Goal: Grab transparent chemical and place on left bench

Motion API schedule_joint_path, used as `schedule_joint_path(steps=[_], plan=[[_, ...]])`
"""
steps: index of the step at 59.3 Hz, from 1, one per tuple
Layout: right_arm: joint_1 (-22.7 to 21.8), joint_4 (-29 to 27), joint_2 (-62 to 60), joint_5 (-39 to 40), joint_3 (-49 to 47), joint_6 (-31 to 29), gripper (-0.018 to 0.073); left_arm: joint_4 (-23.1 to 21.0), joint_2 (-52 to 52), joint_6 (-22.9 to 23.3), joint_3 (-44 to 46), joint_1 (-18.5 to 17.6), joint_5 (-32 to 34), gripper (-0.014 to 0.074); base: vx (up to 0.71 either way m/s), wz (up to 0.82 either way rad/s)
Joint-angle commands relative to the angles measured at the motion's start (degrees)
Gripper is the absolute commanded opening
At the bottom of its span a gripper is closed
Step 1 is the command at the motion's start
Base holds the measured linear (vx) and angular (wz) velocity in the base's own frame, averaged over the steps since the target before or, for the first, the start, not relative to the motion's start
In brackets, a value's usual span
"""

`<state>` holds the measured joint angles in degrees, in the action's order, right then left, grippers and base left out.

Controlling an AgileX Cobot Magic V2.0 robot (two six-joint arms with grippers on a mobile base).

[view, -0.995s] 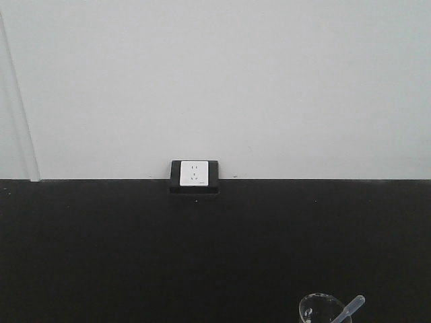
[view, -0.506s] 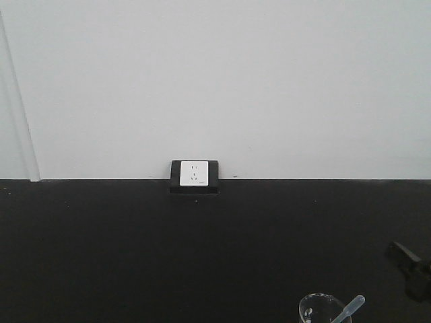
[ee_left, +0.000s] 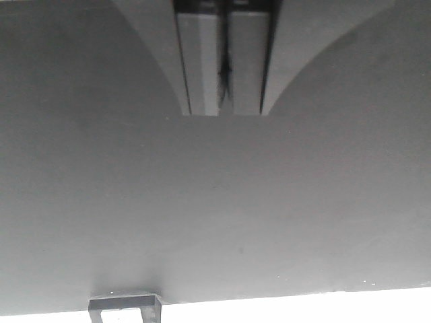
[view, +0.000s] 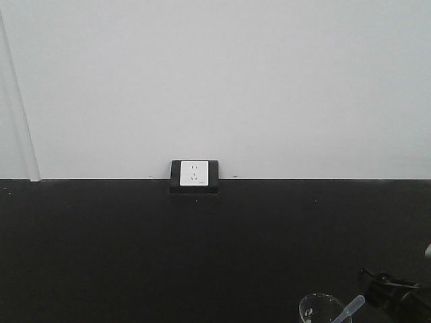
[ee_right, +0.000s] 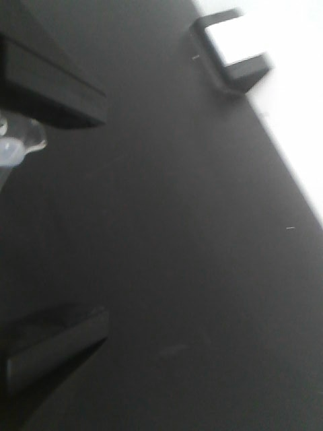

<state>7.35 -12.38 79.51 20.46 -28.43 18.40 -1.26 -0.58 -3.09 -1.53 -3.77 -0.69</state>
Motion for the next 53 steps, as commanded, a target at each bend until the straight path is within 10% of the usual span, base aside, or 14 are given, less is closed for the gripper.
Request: schedule_joint_path(steps=[1,23,53], plan=[[-0.02,7.03,1.62,7.63,-2.05,5.58,0.0517,-0.04,-1.1,0.45,-0.93,-0.1,4.49,-0.0003,0.0,0.0],[-0.02,20.84,8.92,17.68,-2.05,22.49,0.0456,-0.04,-1.1,0.45,-0.93,-0.1,4.49,-0.0003,0.0,0.0],[-0.02,21.81,9.2,17.92,-2.05,22.57,-0.0008,-0.04,-1.1,0.45,-0.93,-0.1,4.49,-0.0003,0.0,0.0]])
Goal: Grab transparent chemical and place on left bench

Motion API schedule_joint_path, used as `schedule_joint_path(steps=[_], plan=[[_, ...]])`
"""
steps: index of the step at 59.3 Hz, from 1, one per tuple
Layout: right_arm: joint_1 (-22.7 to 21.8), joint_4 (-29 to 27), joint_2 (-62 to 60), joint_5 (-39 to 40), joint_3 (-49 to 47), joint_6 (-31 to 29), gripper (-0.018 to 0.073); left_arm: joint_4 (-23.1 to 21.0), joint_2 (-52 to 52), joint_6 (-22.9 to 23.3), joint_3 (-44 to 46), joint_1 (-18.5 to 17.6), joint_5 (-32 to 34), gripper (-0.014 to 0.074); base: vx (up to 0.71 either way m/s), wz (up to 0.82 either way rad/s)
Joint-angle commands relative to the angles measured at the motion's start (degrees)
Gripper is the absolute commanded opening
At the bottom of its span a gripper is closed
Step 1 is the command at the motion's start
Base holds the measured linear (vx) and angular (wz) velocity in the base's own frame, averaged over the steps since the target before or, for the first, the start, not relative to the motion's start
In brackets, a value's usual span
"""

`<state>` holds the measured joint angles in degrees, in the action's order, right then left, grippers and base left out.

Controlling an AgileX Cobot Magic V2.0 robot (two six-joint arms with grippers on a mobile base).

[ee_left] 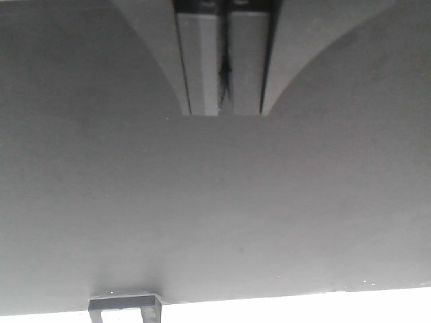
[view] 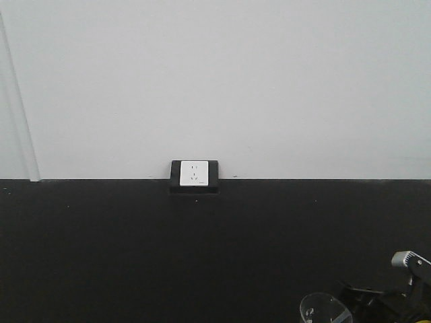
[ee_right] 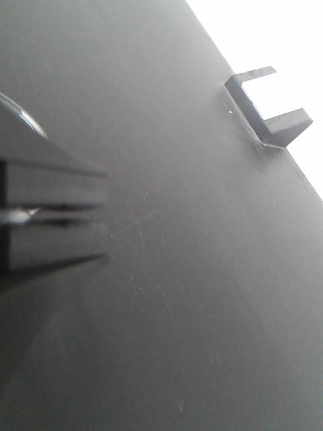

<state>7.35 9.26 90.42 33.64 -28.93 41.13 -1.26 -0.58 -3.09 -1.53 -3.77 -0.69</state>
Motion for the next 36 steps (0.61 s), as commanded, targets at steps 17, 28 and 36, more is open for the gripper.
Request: schedule_joint_path(steps=[17,28,36], plan=[[-0.02,2.0,-3.29,12.27,-1.55,-3.17,-0.0004,-0.04,-1.1,0.45,-0.93,-0.1,4.49,-0.0003,0.0,0.0],[-0.02,5.33,-9.9,10.59,-1.55,-7.1,-0.0003,-0.04,-1.1,0.45,-0.93,-0.1,4.49,-0.0003,0.0,0.0],[-0.02,9.47,-16.96,5.26,-1.55,-9.66,-0.0003,-0.04,-1.1,0.45,-0.93,-0.1,4.49,-0.0003,0.0,0.0]])
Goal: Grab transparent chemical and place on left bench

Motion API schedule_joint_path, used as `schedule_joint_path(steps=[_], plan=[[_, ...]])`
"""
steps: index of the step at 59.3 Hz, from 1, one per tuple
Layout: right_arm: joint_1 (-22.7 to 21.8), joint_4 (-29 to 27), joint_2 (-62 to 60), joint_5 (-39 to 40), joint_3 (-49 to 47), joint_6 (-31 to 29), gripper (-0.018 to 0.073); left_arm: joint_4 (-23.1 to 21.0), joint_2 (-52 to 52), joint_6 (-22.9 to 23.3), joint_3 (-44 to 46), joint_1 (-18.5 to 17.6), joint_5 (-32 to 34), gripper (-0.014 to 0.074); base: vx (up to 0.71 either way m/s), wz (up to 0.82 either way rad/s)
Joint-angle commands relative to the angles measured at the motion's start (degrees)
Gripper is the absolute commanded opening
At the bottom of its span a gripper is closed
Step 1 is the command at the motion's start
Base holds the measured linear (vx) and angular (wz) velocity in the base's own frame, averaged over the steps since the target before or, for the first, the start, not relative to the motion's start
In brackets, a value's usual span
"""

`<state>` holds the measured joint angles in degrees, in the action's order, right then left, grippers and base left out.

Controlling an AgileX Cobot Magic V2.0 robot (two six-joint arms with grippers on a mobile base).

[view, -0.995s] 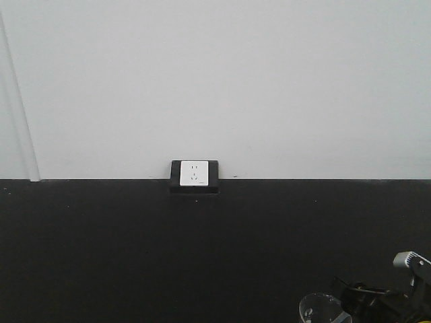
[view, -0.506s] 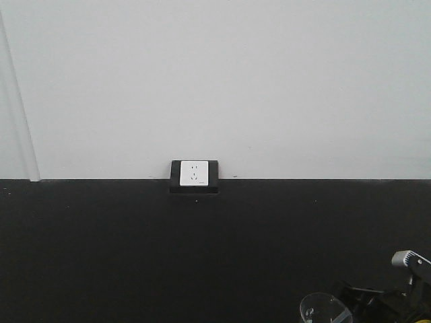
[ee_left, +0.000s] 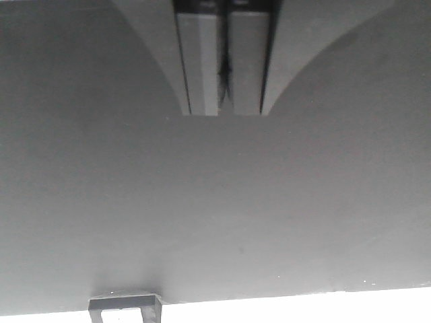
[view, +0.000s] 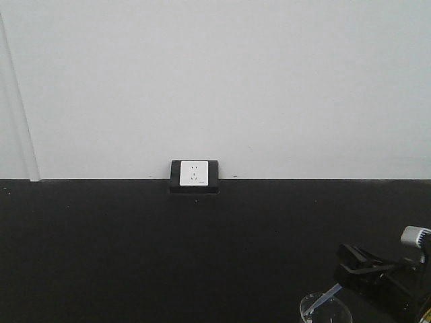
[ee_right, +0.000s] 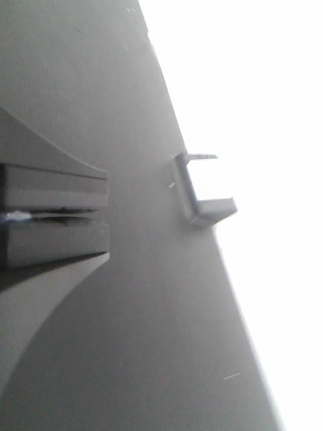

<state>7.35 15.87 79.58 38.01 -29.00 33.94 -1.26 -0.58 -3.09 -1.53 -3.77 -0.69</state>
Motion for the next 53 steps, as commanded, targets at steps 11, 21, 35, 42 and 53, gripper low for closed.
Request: schedule_joint_path(steps=[11,21,35,42,53], plan=[[-0.02,13.19,-17.5,-10.95,-1.48,-2.39,-0.0003,-0.04,-1.1,0.45,-0.93,-0.1,4.49,-0.0003,0.0,0.0],[-0.02,25.96,-27.36,-20.35,-1.48,6.0,-0.0003,-0.04,-1.1,0.45,-0.93,-0.1,4.49,-0.0003,0.0,0.0],[-0.02,44.33,-36.33,-24.6,-1.48,24.42,-0.0003,-0.04,-1.1,0.45,-0.93,-0.1,4.49,-0.0003,0.0,0.0],[-0.02,49.92,-37.59,-24.49,-1.48,31.37,-0.0003,-0.04,-1.1,0.45,-0.93,-0.1,4.49,-0.0003,0.0,0.0],[-0.02,53.49,-37.57,-24.49,-1.48,33.57,-0.0003,-0.04,-1.1,0.45,-0.93,-0.1,4.49,-0.0003,0.0,0.0]])
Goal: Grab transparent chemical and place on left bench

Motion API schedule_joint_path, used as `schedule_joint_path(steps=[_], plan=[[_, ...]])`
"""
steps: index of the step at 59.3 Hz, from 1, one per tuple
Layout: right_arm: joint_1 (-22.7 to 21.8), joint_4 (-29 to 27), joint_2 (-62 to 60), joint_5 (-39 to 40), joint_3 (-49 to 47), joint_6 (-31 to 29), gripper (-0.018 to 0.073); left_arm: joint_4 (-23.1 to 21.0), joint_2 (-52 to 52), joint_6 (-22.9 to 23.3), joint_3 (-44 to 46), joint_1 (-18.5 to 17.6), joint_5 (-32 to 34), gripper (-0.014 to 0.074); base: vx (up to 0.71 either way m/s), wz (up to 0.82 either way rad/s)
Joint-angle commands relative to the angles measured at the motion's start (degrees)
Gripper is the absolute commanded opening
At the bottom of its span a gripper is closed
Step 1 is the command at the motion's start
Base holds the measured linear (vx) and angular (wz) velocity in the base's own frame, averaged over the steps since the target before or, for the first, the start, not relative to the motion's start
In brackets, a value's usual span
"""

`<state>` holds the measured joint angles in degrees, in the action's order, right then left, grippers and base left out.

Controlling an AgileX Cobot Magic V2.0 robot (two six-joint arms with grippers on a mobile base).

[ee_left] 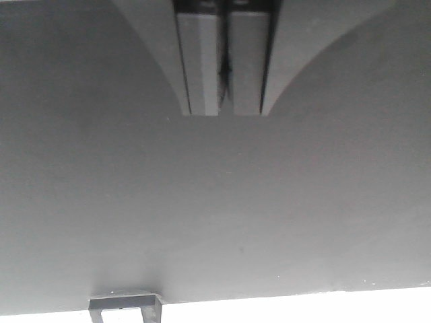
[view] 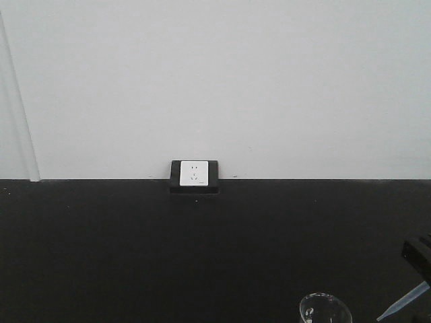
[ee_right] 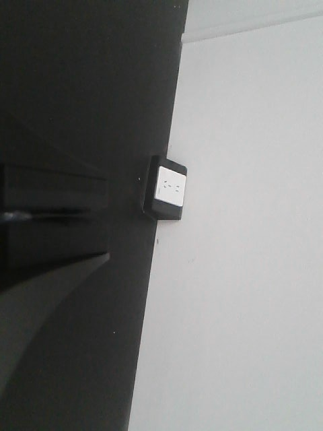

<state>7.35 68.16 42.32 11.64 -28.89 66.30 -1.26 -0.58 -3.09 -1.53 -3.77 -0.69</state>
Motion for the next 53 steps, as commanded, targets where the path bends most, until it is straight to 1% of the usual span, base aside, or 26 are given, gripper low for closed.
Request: schedule_joint_path(steps=[1,53], plan=[[-0.02,1.2,-0.31,1.87,-1.58,1.21,-0.0003,-0.04,-1.1,0.45,-0.93,-0.1,4.49,-0.0003,0.0,0.0],[-0.13,1.2,-0.23,1.87,-1.58,1.21,-0.0003,-0.04,-1.1,0.45,-0.93,-0.1,4.49,-0.0003,0.0,0.0]])
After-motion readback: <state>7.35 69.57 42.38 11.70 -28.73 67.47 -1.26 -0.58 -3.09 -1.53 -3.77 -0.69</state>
